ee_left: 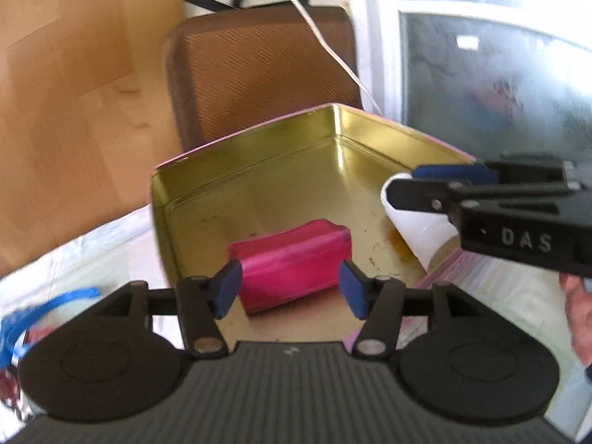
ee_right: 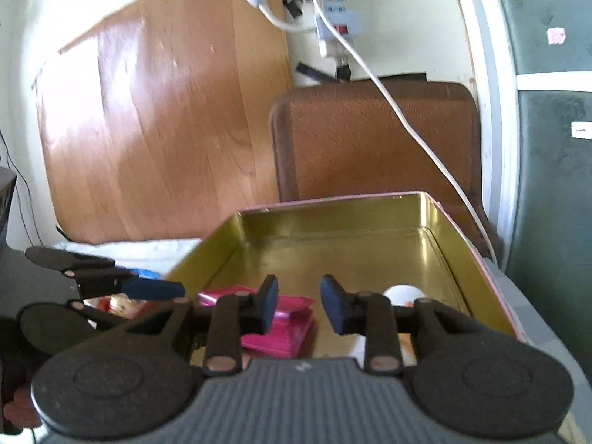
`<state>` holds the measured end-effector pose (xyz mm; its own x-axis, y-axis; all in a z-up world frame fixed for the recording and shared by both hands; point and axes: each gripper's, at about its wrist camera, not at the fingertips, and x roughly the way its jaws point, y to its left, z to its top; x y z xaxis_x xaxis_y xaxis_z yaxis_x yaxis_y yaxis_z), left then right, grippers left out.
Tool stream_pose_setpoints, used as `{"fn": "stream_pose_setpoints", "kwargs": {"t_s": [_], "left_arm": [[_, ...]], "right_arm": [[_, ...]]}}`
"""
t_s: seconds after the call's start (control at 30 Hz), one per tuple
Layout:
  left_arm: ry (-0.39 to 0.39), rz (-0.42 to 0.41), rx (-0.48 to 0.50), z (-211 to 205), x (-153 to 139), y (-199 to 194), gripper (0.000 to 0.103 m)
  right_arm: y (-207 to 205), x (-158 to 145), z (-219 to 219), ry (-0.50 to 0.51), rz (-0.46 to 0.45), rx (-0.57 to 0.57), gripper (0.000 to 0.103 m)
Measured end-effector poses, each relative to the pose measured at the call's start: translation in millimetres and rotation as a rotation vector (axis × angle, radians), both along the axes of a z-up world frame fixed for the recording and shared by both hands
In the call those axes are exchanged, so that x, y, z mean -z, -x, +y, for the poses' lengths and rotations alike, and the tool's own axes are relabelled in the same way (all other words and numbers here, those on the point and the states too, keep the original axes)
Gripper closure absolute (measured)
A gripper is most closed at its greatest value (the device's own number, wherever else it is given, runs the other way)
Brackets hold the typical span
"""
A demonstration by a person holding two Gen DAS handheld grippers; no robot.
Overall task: Organize rigid objects
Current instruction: 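Lower the wallet into the pink tin and open the right gripper, then grasp the blue polka-dot headband band with the right gripper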
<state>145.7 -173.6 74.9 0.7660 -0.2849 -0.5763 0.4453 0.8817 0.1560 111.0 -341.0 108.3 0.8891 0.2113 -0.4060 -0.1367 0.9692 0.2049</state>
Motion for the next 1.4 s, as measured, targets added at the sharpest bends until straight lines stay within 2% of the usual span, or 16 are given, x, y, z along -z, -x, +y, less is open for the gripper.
{"fn": "stream_pose_setpoints", "kwargs": {"t_s": [0.3,0.93,1.13,1.4], "left_arm": [[0.046,-0.025,-0.083,32,-14,27,0.038],[0.131,-0.056,-0.253,132,-11,51,0.038],[0.170,-0.050,-0.387,194,6,59,0.038],[0.175,-0.048,-0.607,264,33,55,0.038]], "right_arm": [[32,-10,22,-0.131,-0.051,0.023,0.069],[35,-31,113,-0.037,-0.038,-0.099,0.069],[33,-32,145,0.006,-0.031,-0.160,0.065],[18,-21,195,0.070,0.005,-0.258,0.064]]}}
